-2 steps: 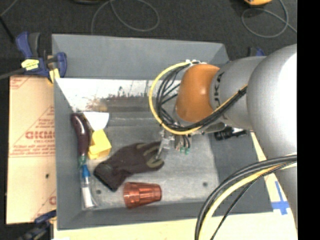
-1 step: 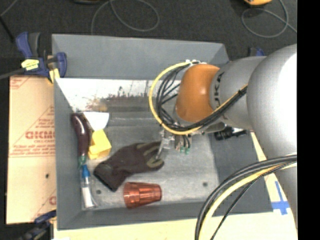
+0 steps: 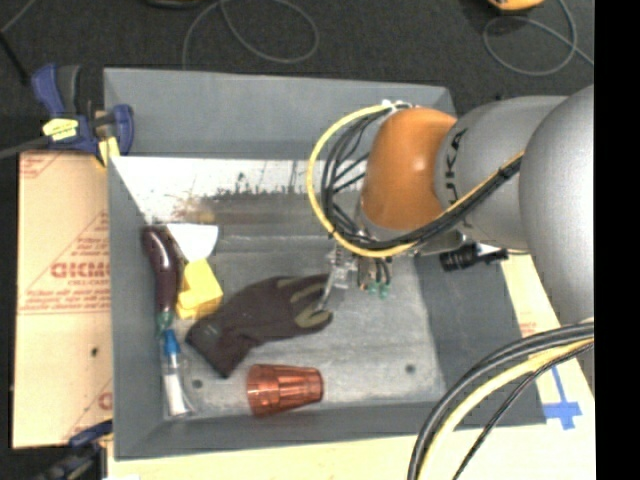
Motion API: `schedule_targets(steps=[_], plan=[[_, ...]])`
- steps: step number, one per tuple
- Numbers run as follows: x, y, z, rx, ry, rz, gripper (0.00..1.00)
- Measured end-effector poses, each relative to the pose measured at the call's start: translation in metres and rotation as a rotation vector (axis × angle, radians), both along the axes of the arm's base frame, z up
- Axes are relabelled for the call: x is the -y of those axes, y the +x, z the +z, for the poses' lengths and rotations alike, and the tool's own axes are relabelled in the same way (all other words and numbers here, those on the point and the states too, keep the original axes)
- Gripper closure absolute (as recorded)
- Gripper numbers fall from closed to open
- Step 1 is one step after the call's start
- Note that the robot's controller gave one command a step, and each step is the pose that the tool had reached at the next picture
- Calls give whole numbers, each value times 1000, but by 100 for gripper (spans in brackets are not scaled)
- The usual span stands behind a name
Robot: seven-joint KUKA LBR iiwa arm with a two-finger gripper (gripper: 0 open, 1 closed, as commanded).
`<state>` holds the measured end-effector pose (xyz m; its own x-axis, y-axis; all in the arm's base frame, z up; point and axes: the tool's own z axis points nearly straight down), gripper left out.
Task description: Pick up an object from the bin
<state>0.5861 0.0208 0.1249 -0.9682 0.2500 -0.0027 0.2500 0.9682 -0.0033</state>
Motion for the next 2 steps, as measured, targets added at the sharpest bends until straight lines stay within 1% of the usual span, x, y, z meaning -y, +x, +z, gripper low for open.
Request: schedule_targets(steps=[1, 2], plan=[[20, 15, 15, 23, -1, 3, 100], [10, -15, 96, 3, -1, 44, 100]])
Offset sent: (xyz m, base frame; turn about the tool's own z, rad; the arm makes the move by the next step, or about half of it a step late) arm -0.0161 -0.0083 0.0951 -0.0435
